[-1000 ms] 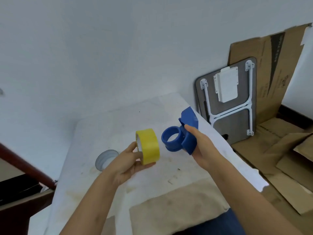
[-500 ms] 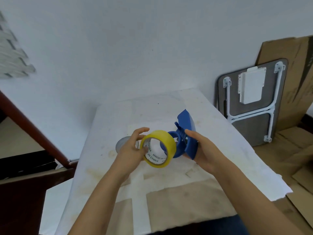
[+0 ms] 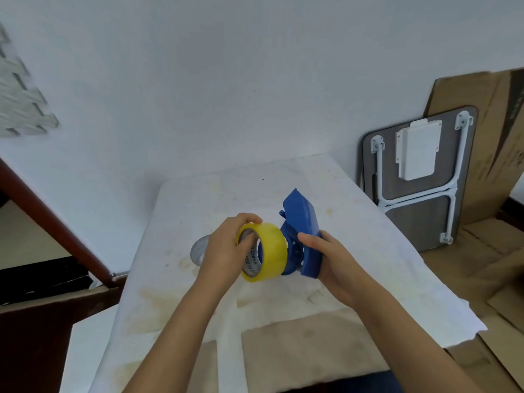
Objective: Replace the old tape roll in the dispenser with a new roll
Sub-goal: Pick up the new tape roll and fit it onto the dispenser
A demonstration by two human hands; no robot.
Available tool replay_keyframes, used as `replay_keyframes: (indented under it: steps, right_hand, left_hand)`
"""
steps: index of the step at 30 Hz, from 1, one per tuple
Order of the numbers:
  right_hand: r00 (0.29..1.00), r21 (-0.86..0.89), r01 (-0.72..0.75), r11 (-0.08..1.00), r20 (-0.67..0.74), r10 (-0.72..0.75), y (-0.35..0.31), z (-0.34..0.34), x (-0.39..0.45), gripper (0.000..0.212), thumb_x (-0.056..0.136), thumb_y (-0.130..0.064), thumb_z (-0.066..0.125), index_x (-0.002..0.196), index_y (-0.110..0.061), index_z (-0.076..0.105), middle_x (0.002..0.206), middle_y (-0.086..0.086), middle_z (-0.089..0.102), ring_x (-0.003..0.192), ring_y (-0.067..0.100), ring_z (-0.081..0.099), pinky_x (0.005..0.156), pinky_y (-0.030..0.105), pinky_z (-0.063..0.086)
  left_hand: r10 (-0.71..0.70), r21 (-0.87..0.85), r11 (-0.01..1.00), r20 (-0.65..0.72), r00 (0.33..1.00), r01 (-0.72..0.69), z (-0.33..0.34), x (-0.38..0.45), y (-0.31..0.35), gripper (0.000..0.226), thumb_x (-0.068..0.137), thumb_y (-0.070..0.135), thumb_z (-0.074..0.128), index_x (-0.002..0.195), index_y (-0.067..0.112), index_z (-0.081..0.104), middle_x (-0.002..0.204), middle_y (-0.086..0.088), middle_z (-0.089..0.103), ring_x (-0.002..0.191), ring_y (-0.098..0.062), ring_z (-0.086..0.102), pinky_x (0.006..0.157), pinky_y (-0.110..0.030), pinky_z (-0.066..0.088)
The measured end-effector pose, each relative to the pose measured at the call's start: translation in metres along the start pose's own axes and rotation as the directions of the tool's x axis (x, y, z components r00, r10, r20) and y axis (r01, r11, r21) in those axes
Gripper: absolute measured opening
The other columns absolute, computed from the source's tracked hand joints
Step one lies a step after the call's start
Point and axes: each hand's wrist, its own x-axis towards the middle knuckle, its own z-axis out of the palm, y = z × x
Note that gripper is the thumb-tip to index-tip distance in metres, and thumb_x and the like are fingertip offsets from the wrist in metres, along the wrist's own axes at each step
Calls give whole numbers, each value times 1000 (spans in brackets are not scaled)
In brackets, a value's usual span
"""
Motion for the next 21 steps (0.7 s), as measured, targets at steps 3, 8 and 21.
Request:
replay_keyframes:
  steps: [3,8,21]
  right_hand:
    - [1000,-3,6,1000,13,-6,1,3,-1,60,74,-34,75,125,-11,55,110,6,69,91,21,68,69,32,57]
    - [999,10,29,1000,23,-29,7,3,-3,59,77,-37,74,128,-12,54,126,13,63,100,24,65,81,40,58]
    - [996,25,76,997,43,-77,13,9,-5,54,78,-29,70,127,-14,54,123,14,65,118,39,61,83,38,58]
  left_hand:
    - [17,-10,1000,49,999,-17,5,3,1,22,100,14,52,115,21,66,115,1,67,95,-10,59,66,-1,43]
    - [35,94,995,56,998,-40,6,7,3,22,101,24,51,117,28,66,114,2,68,93,-10,60,74,-14,47]
    - [-167,164,976,152,974,141,8,9,6,33,101,37,49,132,31,57,128,2,64,102,-17,62,85,-36,59]
